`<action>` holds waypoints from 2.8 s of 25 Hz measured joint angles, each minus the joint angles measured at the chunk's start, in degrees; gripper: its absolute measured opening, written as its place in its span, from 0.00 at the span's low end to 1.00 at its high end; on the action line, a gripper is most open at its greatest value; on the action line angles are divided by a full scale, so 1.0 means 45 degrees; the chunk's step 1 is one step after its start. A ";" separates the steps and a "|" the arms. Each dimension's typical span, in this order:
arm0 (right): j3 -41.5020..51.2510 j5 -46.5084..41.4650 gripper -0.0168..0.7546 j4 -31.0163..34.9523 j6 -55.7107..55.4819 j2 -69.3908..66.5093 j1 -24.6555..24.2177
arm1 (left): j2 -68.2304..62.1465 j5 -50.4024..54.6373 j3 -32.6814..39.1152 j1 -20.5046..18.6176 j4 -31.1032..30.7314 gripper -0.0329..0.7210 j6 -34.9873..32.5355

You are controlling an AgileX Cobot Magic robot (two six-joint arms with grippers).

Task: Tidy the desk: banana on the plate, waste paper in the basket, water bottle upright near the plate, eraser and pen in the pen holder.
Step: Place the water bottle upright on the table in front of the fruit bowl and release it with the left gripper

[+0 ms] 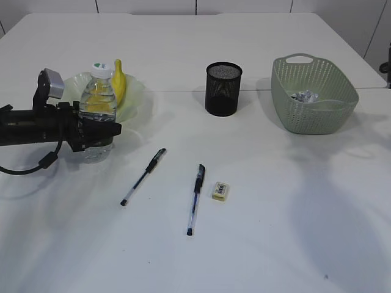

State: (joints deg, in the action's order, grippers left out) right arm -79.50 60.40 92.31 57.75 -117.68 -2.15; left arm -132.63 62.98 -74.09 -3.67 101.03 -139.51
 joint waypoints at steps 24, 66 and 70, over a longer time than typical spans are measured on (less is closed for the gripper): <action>0.0000 0.0000 0.71 -0.0029 0.0000 0.0000 0.0000 | 0.0074 0.0083 -0.0645 0.0436 -0.0074 0.57 -0.0540; 0.0000 0.0023 0.71 -0.0029 0.0000 0.0000 0.0000 | -0.0290 0.0111 -0.0846 0.0485 -0.0108 0.57 -0.0245; 0.0000 0.0023 0.71 -0.0029 0.0000 0.0000 0.0000 | -0.0536 0.0111 -0.0876 0.0509 -0.0108 0.57 -0.0224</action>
State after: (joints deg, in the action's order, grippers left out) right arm -79.50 60.51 92.18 57.75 -117.68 -2.15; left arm -135.04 63.48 -78.03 -1.38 100.55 -140.52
